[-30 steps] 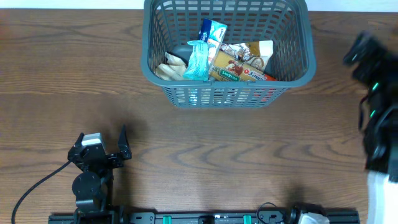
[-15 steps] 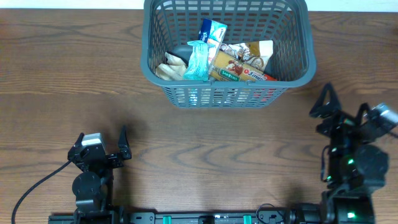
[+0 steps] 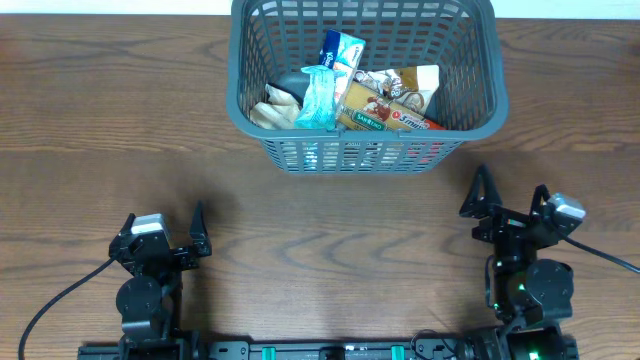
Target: Pack container
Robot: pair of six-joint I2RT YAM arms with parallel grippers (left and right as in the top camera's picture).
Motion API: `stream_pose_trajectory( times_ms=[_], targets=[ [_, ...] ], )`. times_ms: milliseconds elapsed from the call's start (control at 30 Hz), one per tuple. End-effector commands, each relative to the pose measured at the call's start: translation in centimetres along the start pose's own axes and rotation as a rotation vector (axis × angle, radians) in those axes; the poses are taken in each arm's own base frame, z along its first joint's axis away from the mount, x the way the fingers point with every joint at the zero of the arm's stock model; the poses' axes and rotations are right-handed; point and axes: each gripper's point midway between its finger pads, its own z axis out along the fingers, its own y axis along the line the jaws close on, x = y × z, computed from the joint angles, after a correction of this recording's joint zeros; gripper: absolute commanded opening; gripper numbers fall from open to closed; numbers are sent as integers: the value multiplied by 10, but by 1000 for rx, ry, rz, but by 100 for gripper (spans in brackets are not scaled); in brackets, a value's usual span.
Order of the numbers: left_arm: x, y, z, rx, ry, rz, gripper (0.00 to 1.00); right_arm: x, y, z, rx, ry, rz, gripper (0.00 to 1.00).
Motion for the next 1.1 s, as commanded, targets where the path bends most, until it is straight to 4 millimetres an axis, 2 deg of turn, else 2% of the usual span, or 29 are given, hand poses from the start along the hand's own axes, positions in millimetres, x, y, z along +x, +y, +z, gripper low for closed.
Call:
stream_pose_trajectory(
  times_ms=[0, 200, 900, 1067],
  targets=[
    [14, 3, 1, -12, 40, -13, 99, 11, -4, 0, 10, 10, -58, 99],
    [14, 3, 1, -12, 40, -13, 99, 23, -1, -2, -42, 9, -169, 99],
    [14, 3, 1, -12, 40, -13, 99, 77, -27, 0, -10, 74, -250, 99],
    [14, 3, 1, -12, 40, -13, 99, 90, -25, 1, -45, 106, -309, 99]
  ],
)
